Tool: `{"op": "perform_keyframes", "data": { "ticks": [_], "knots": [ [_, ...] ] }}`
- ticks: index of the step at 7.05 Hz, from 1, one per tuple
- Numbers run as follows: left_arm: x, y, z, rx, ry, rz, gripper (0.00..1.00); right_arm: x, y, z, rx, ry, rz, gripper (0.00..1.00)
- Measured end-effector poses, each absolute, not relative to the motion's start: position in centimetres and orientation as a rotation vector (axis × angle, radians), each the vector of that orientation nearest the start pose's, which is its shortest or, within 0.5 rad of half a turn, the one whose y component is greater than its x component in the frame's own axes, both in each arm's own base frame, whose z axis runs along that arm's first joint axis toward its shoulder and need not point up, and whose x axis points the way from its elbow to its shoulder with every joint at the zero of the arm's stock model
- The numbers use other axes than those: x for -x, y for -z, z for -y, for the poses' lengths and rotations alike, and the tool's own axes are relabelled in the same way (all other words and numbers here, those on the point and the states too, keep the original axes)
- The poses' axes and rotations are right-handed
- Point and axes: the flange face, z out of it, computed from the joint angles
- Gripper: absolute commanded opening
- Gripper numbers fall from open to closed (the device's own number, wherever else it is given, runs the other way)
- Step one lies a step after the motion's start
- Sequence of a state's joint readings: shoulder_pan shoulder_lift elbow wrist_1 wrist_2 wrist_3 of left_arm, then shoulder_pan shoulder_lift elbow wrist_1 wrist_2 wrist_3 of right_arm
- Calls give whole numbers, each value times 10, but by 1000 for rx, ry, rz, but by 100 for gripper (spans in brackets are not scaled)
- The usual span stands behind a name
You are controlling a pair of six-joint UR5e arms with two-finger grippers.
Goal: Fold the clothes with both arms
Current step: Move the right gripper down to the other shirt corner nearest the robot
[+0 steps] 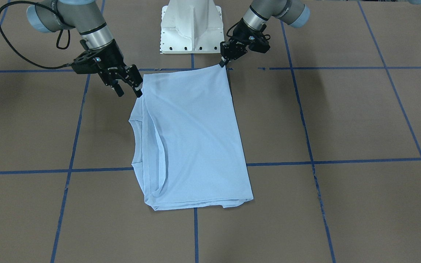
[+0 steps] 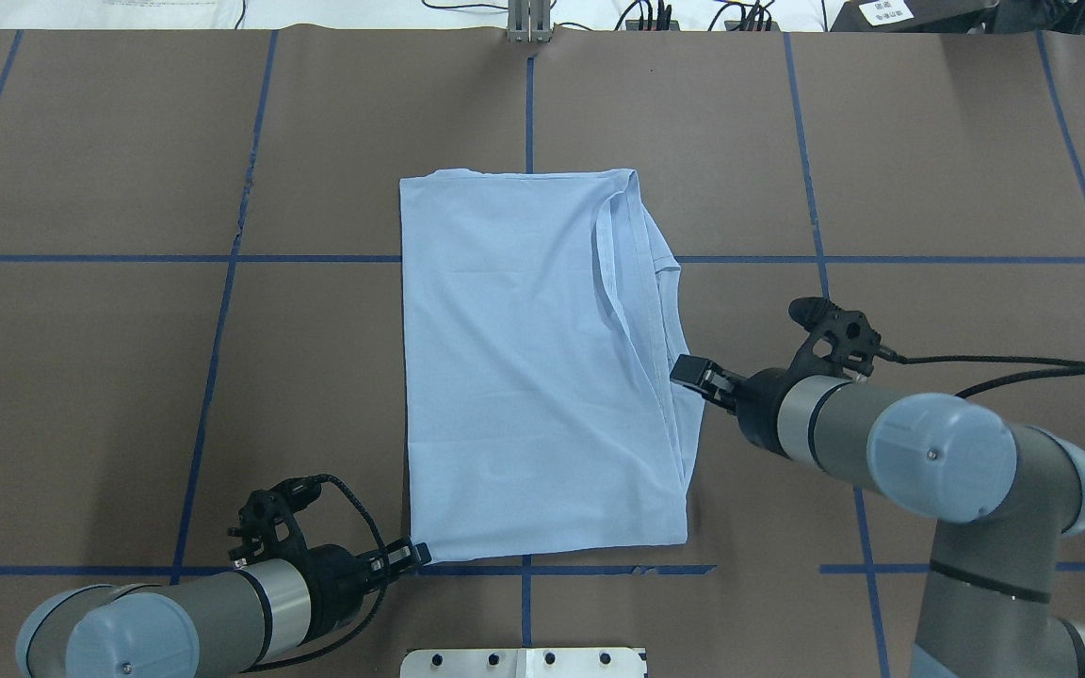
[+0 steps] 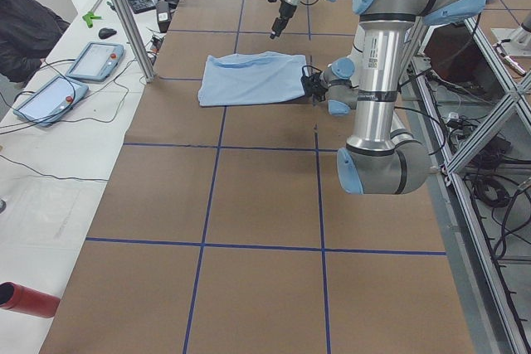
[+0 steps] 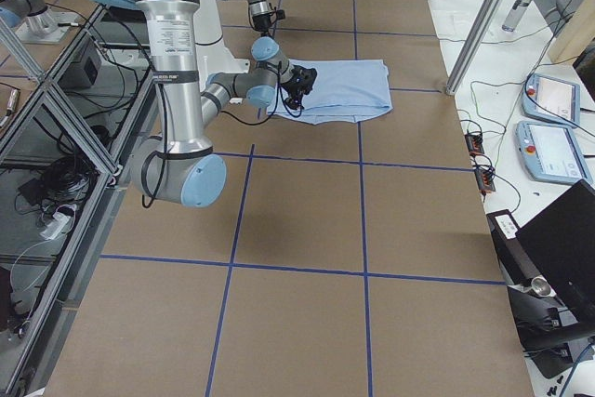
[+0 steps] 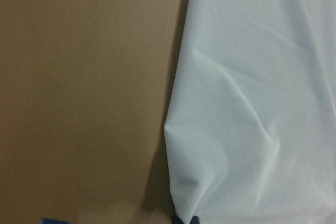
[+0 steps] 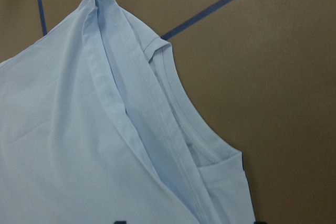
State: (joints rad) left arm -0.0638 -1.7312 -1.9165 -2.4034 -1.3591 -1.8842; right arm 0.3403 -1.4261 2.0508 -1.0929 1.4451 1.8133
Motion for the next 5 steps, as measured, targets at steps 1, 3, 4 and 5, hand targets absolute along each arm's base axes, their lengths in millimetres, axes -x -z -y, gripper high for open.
{"op": "perform_keyframes", "data": {
  "ticks": [1, 3, 4, 5],
  "knots": [
    [-517, -316, 185, -10, 458, -1361, 0, 451, -292, 283, -141, -646, 1096, 73],
    [-518, -315, 182, -7, 453, -1362, 0, 487, -276, 245, -124, -705, 1009, 73],
    [-518, -314, 182, -6, 453, -1363, 0, 500, -281, 235, -127, -709, 960, 73],
    [-519, -314, 182, -5, 453, -1364, 0, 511, -292, 230, -136, -707, 918, 73]
  ]
}}
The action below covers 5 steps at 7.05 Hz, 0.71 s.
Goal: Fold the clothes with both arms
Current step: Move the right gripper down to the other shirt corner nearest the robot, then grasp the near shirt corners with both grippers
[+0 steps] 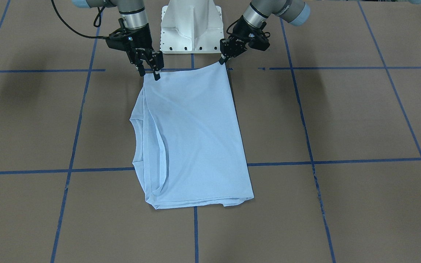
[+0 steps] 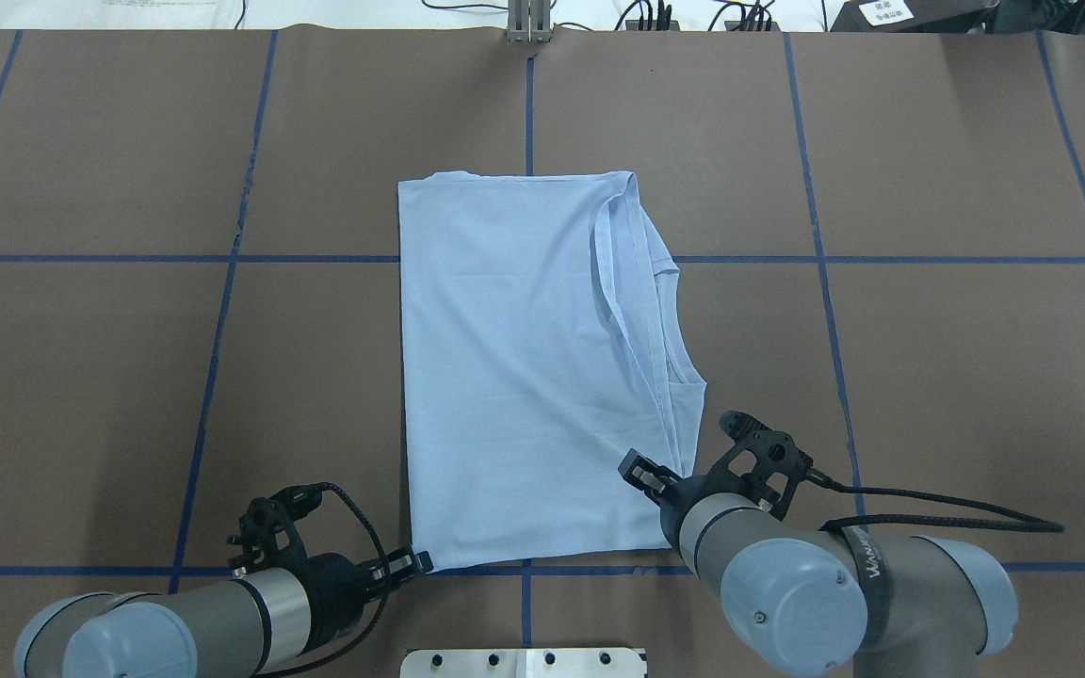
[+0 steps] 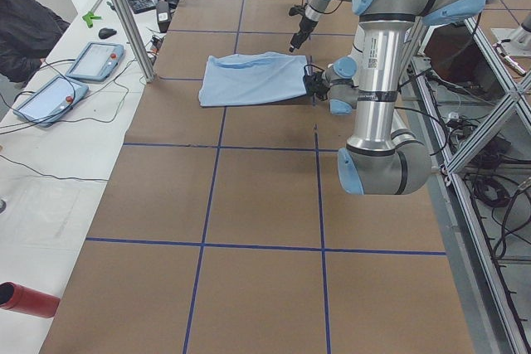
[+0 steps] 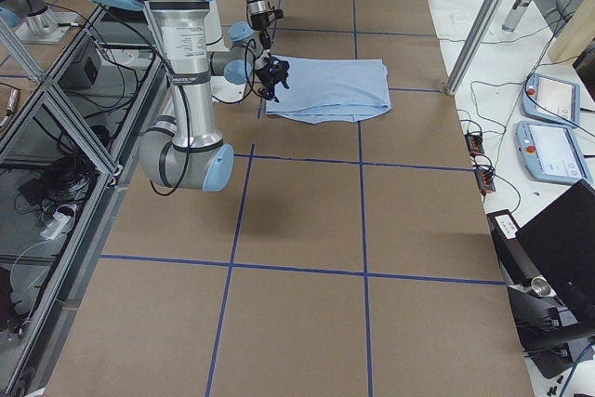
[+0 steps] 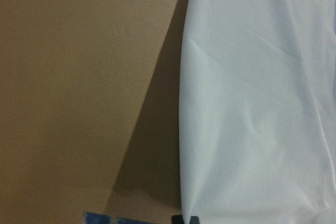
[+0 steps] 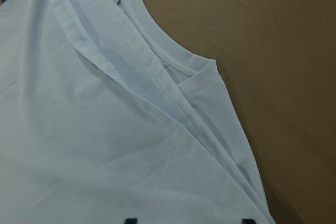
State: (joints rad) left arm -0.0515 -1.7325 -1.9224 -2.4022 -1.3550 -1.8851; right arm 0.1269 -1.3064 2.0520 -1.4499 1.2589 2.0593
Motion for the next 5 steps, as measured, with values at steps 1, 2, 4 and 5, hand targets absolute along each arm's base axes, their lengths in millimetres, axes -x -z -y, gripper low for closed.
{"op": "perform_keyframes", "data": {
  "ticks": [1, 2, 4, 5],
  "knots": [
    [-519, -314, 181, -5, 453, -1365, 0, 519, -303, 229, -148, -703, 887, 73],
    [-519, -313, 181, -5, 453, -1365, 0, 524, -311, 229, -166, -700, 868, 73],
    [-519, -313, 181, -3, 454, -1366, 0, 532, -323, 230, -204, -696, 842, 69],
    [-518, -313, 181, -3, 455, -1367, 0, 535, -326, 230, -211, -695, 835, 63]
  ]
}}
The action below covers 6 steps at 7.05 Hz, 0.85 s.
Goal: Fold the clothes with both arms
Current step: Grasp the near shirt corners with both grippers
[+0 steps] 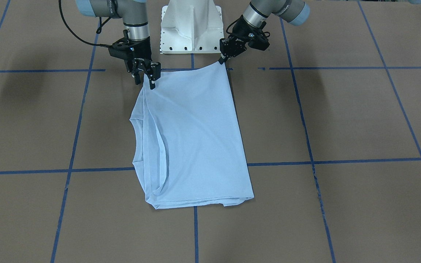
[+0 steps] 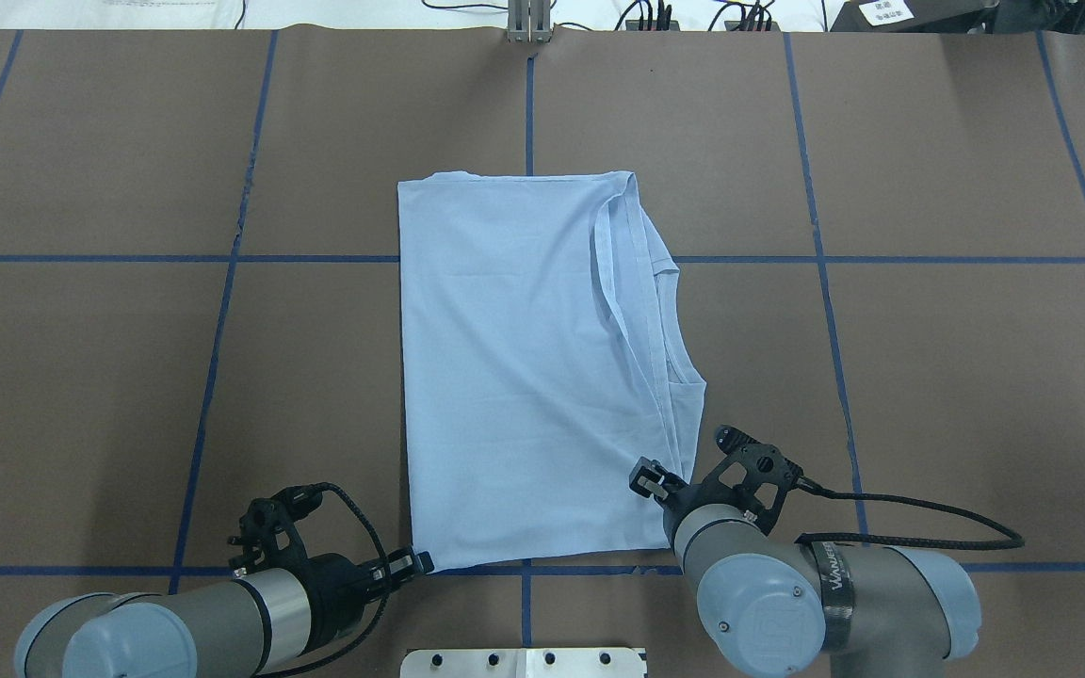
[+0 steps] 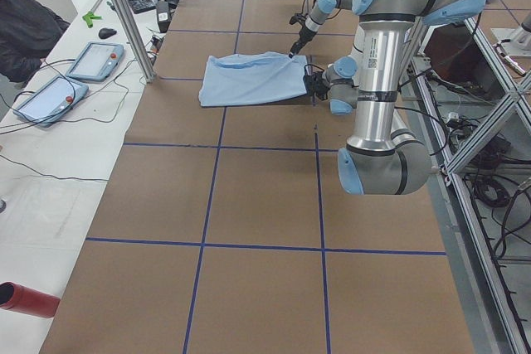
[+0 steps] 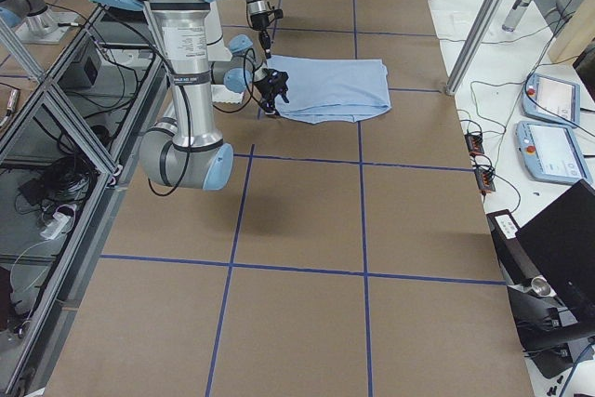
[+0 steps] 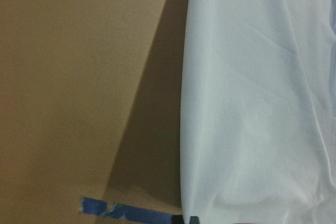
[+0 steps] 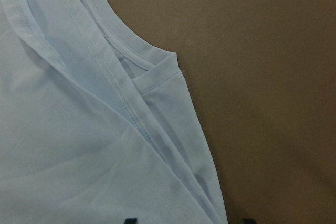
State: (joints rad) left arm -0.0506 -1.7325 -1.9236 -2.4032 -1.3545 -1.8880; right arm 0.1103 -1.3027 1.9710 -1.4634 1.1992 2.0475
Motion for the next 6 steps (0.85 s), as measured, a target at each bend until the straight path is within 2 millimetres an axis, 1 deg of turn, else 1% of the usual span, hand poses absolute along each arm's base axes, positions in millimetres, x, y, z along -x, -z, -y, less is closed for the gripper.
{"op": "perform_keyframes", "data": {
  "ticks": [1, 3, 4, 6],
  "knots": [
    [-518, -314, 181, -2, 456, -1366, 0, 537, -329, 229, -215, -694, 830, 56],
    [-519, -315, 181, -1, 457, -1364, 0, 540, -327, 229, -215, -694, 834, 52],
    [-519, -315, 181, -1, 458, -1364, 0, 542, -324, 229, -214, -695, 838, 51],
    [-519, -315, 181, -1, 458, -1364, 0, 543, -324, 228, -213, -692, 836, 52]
  ]
}}
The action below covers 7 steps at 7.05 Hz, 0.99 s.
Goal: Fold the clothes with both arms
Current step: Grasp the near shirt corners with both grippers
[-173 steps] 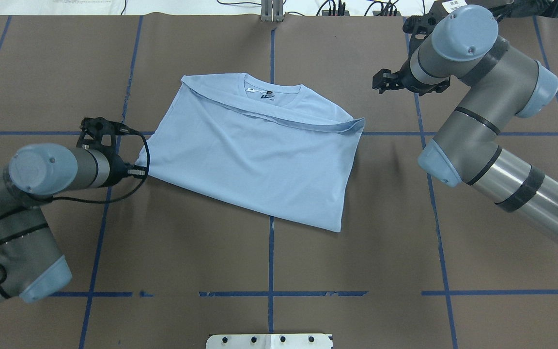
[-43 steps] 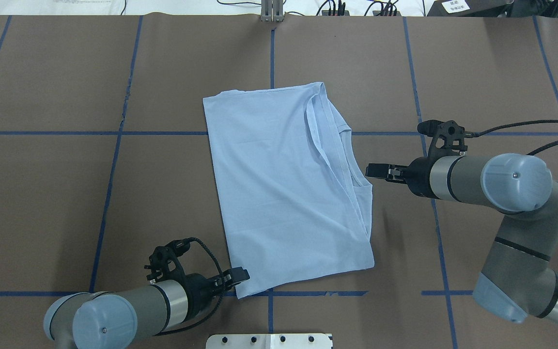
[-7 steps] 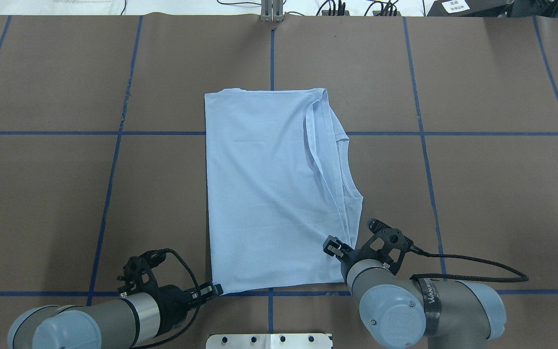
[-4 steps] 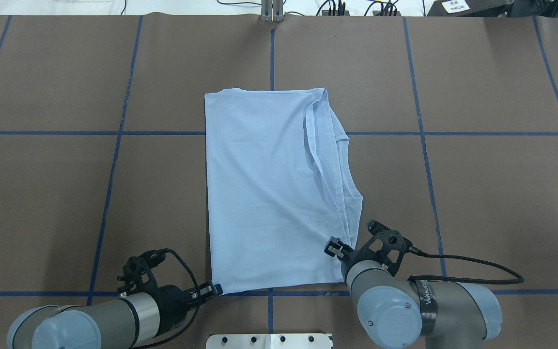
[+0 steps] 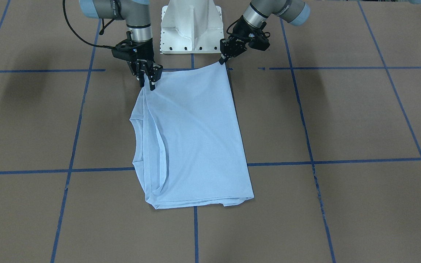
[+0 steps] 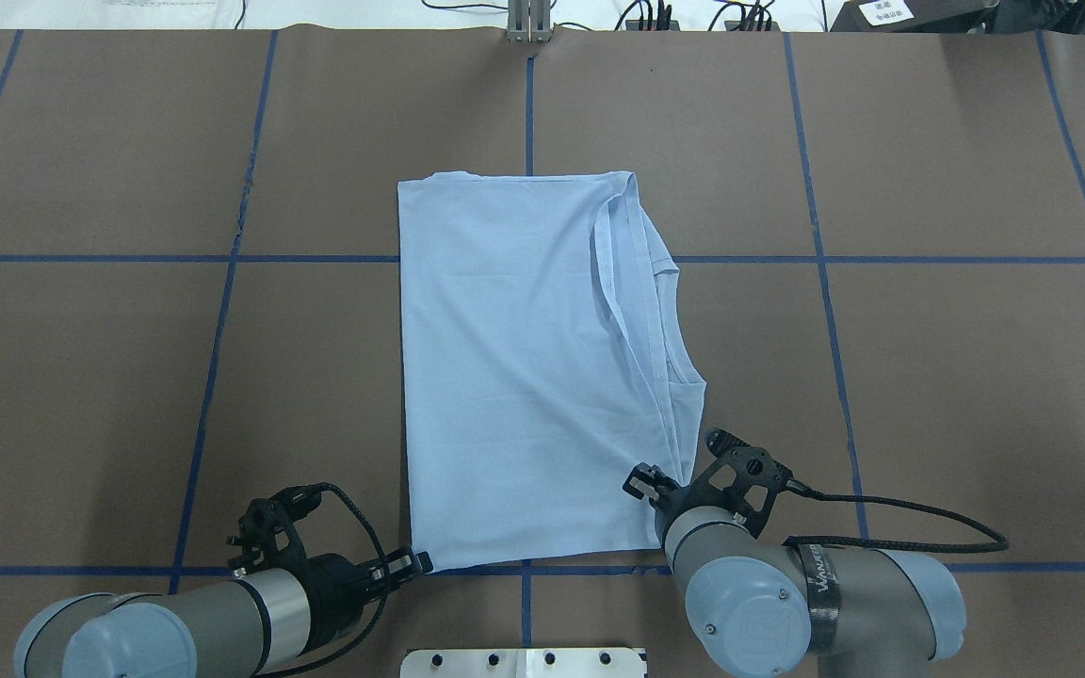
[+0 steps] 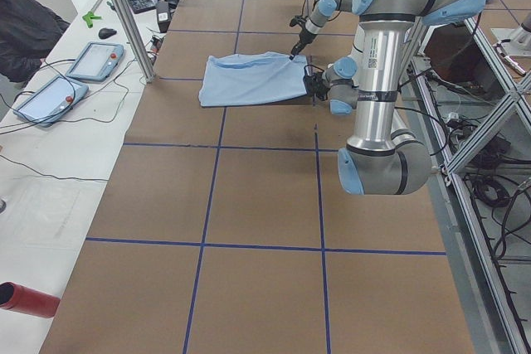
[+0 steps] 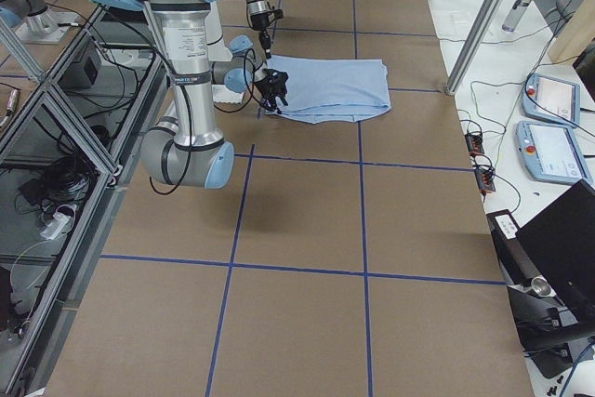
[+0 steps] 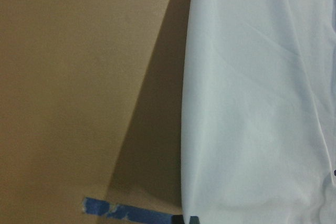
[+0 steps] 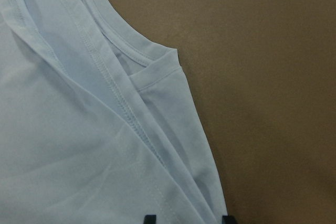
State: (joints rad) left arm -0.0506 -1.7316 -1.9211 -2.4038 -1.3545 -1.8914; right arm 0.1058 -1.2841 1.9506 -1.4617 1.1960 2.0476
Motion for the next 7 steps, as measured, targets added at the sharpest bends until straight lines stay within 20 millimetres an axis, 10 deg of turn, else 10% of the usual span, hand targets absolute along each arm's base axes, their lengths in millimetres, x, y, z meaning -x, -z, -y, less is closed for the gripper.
{"op": "perform_keyframes", "data": {
  "ticks": [6, 7],
  "knots": [
    [-520, -316, 181, 0, 457, -1362, 0, 545, -328, 226, -226, -652, 819, 55],
    [-520, -316, 181, 0, 456, -1361, 0, 546, -330, 226, -228, -650, 814, 41]
  ]
}}
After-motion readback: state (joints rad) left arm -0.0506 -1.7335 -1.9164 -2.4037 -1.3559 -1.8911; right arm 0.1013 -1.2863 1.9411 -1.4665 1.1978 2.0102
